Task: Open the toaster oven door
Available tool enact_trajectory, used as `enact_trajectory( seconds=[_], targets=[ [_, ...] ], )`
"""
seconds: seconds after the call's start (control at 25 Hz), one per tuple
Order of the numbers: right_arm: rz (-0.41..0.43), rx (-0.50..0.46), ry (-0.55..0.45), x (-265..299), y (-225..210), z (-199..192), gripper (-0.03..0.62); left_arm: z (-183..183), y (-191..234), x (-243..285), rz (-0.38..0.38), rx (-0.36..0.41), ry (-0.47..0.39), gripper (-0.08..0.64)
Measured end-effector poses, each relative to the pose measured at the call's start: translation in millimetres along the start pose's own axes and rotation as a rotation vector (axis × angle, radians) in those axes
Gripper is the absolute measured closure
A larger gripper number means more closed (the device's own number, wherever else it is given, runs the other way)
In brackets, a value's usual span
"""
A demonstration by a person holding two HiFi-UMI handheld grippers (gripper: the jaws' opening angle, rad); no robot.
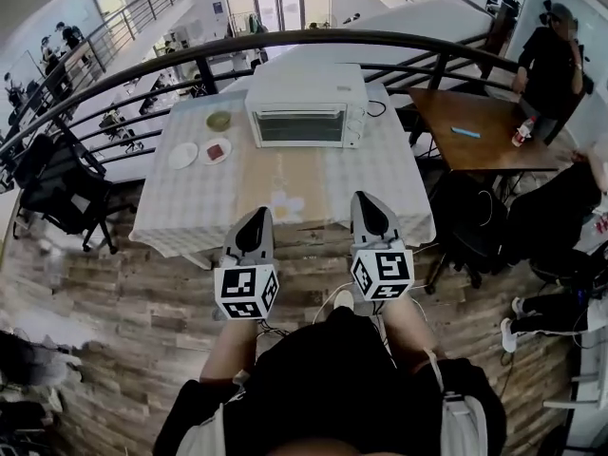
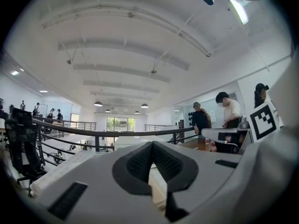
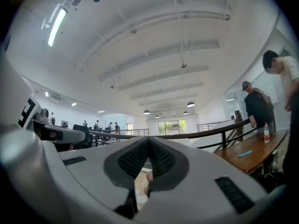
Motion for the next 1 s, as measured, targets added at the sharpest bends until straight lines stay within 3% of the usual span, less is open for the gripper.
enact_trajectory(
  seconds=[0.2,0.56,1.0],
  targets=[
    [0.044,-0.030,-0.014,62,-31,7,0.591,10,10,63,0.045,-0.004,-0.005,0.546],
    [0.113,0.026,0.023,158,-93,-4,0.591,10,21,164,0.123,-0.016,0.036,0.546],
    [0.155,0.066,0.083,211,-115,-33,0.591,-9,37,214,0.157,-0.029,0.104,0.546]
  ],
)
Point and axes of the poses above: the fingertips, and each gripper's own axes: x forward along the fingers, y to its left, z out of its top, the point moved 4 cm from there along -x, backward along the fingers, and after that the axes turned 8 degrees about -z, right-handed, at the moved point
